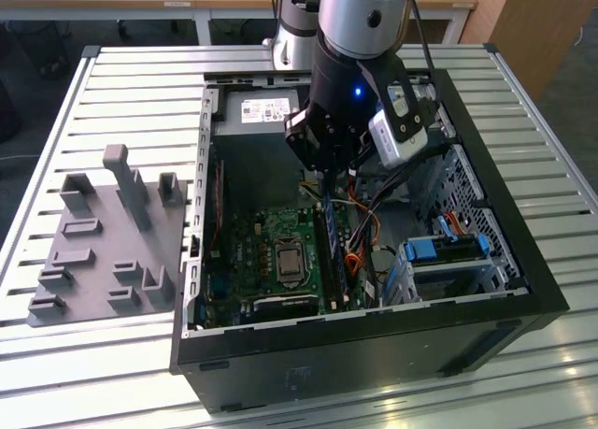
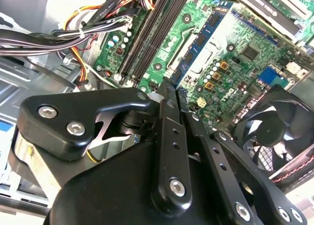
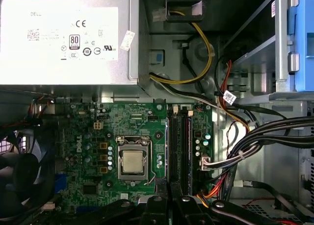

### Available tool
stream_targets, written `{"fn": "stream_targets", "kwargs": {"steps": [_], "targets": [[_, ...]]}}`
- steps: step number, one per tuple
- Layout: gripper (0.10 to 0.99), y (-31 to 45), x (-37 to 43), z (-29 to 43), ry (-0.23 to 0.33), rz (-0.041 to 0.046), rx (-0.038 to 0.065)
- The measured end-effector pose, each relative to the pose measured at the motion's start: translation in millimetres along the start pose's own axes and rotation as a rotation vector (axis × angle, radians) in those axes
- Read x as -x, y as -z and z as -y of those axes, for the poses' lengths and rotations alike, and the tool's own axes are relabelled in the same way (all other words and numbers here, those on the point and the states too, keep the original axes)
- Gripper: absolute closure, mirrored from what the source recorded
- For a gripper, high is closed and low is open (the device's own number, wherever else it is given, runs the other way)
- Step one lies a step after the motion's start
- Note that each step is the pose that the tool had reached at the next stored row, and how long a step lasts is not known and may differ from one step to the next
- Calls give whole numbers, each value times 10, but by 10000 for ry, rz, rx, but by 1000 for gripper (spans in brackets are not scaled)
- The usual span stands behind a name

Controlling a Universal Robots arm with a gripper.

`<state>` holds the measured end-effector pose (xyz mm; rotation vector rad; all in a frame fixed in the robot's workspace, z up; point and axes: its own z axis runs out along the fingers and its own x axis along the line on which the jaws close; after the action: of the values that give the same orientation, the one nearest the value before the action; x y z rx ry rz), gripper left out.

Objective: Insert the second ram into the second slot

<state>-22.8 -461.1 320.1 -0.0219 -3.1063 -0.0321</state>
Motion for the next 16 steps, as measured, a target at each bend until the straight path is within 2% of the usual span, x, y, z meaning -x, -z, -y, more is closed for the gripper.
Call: {"fn": "stream_targets", "kwargs": {"steps": [6, 16], "targets": [[949, -23, 5, 0, 77, -1, -1], [949, -107, 9, 2, 100, -1, 7]]}}
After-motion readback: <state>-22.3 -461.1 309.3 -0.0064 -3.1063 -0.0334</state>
